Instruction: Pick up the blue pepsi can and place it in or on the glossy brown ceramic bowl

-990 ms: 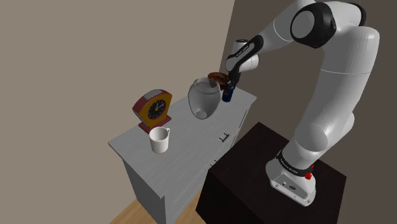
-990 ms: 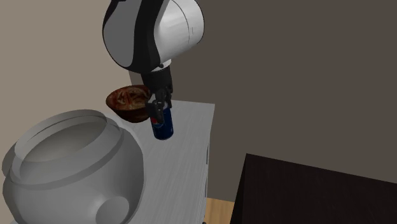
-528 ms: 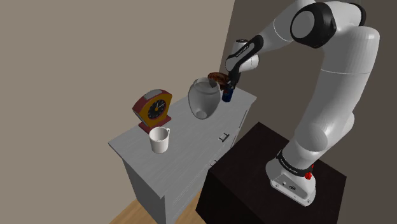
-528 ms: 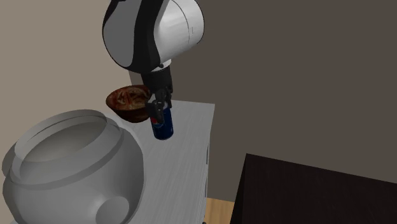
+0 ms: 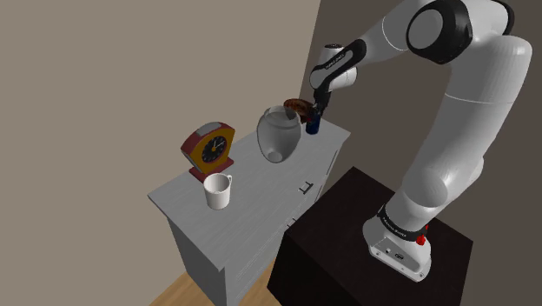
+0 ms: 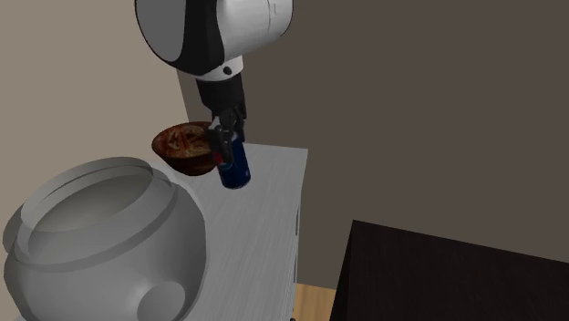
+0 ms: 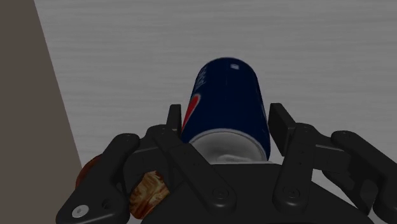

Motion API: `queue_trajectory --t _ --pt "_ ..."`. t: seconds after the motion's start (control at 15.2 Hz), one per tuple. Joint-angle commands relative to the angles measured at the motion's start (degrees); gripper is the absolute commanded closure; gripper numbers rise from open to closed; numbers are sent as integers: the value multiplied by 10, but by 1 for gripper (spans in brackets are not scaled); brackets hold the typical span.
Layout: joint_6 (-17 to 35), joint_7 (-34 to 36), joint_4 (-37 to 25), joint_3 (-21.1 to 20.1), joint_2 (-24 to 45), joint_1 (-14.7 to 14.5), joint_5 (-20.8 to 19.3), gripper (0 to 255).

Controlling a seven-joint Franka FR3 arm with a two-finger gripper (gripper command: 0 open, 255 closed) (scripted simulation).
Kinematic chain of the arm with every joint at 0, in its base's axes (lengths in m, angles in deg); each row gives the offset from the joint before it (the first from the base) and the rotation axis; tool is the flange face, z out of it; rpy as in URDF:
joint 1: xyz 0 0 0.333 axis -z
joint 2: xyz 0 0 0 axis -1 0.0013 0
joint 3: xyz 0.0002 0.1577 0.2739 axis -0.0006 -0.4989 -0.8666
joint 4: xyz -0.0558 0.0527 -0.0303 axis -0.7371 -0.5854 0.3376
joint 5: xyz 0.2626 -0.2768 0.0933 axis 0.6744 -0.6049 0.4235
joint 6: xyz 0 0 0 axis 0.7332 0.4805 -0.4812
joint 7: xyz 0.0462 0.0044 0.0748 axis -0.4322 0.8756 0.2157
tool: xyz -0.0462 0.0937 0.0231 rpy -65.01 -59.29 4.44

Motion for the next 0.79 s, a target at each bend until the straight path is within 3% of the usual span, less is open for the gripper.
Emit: queue_trajectory --t 0.0,0.73 --pt "-14 1 -1 1 -14 -2 -3 255" --pt "-92 2 -25 4 -68 -6 -13 255"
